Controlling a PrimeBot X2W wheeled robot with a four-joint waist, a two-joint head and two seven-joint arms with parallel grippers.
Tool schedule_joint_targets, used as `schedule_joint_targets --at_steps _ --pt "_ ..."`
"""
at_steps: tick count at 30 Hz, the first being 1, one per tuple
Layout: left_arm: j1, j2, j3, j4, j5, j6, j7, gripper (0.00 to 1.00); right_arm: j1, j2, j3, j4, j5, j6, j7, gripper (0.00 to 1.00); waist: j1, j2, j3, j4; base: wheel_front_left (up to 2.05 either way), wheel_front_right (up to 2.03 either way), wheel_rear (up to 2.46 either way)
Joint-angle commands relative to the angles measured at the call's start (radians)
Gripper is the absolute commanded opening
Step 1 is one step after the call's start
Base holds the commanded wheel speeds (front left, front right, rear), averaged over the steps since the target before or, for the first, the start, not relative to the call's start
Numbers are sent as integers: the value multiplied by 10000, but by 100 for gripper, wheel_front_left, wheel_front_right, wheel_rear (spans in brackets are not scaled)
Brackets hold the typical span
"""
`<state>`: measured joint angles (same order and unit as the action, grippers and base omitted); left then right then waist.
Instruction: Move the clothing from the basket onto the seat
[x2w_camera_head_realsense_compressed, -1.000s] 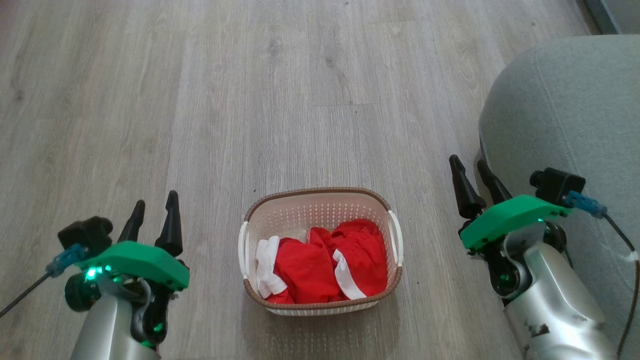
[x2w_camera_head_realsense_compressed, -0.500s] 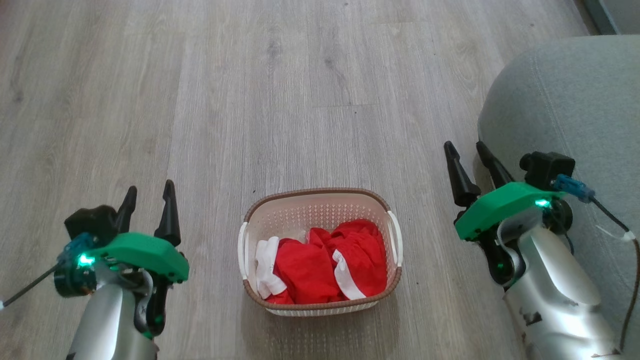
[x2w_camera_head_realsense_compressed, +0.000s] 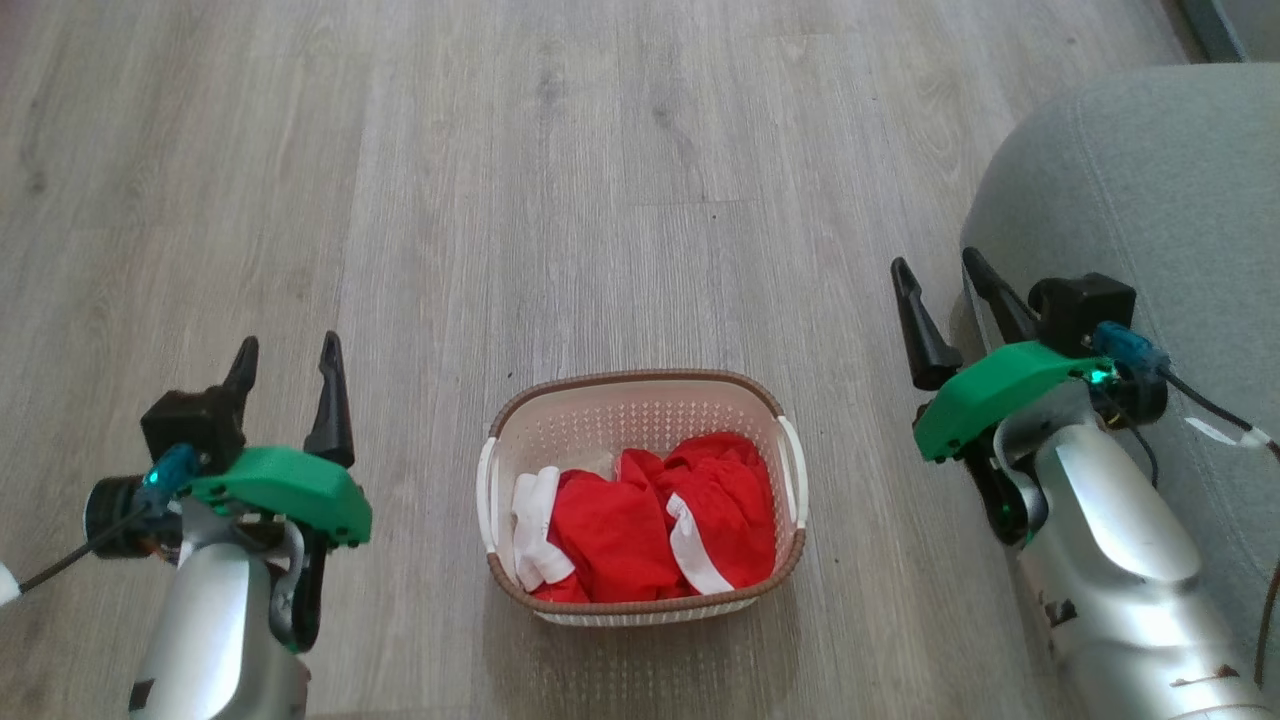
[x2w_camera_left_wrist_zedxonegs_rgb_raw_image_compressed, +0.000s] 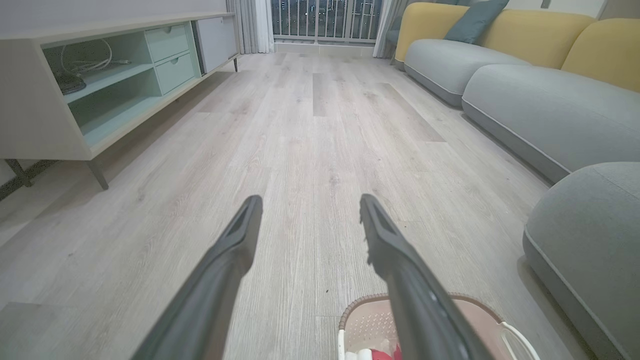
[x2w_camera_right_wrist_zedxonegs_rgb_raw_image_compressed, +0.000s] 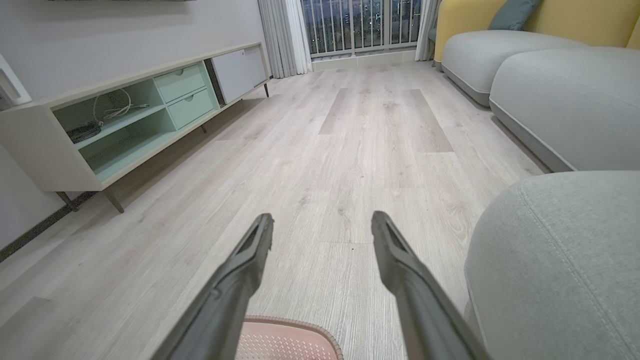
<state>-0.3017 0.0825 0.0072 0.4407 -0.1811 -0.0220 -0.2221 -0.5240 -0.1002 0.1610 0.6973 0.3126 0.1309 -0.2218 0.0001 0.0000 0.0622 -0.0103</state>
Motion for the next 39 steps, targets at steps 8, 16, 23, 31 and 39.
schedule_joint_targets --at_steps 8,16,23,31,39 --pt "-817 102 491 -271 1138 -56 -355 100 -823 29 5 -194 -1221 -2 -359 100 -1 0 52 -62 0 0 0" --pt "-876 -26 592 -232 1329 -209 -396 100 -848 81 -254 -224 -1470 -2 -400 100 -1 0 135 -97 0 0 0" --pt "-888 -94 724 -139 1320 -298 -396 100 -832 139 -358 -361 -1518 -2 -400 100 -1 0 196 -133 0 0 0" --pt "-1045 -220 763 -166 1165 -450 -396 100 -998 181 -411 -1005 -1521 -2 -400 100 -1 0 841 -212 0 0 0" --pt "-1675 -312 173 -149 915 -654 -396 100 -1616 157 -652 -2192 -1598 -2 -400 100 -1 0 2559 -252 0 0 0"
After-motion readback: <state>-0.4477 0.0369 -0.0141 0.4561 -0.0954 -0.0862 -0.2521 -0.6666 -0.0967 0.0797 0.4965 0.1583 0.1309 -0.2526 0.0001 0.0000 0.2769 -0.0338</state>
